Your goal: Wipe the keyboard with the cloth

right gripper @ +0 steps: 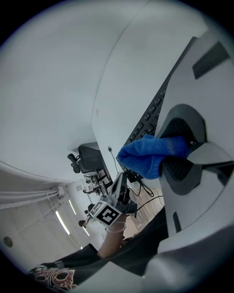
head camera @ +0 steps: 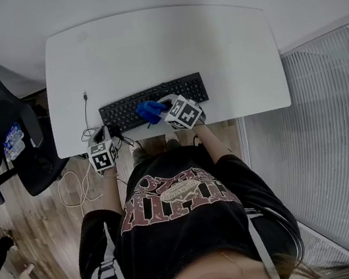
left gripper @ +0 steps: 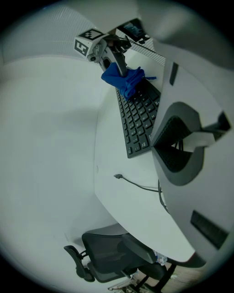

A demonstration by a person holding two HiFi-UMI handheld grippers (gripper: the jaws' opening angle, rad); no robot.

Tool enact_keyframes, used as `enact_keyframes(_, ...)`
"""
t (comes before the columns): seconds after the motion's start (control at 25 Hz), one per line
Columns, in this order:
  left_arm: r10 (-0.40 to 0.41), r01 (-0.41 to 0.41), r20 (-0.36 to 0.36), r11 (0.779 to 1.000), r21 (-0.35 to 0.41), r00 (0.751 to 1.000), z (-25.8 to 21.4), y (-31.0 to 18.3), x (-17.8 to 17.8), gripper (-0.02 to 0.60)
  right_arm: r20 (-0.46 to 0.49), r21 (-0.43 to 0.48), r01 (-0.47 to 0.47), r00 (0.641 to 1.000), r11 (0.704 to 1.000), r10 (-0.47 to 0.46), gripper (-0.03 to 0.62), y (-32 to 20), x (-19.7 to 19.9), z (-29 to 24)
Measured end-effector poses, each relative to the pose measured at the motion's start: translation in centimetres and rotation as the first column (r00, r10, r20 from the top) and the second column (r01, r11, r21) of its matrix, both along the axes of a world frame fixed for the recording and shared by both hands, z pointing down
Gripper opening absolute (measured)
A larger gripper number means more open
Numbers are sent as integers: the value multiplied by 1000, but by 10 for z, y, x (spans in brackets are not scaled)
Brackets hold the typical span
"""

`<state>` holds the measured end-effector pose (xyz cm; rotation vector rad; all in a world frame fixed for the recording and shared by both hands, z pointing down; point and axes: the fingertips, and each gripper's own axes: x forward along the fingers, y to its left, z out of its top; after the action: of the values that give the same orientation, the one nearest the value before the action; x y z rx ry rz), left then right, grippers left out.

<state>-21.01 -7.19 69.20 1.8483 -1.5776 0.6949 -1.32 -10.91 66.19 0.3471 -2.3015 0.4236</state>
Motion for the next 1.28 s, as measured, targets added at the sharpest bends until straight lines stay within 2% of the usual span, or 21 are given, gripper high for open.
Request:
enact_keyframes(0.56, -7, 7, 12, 1000, -2, 1000, 1, 0, 1, 35, -25, -9, -40, 999, 999, 40, 55, -11, 42, 3)
enact_keyframes(1.28, -6, 6, 22, 1000, -8, 1000, 0, 1, 1, 35, -56, 2, -203, 978, 979, 203, 55, -23, 115, 7)
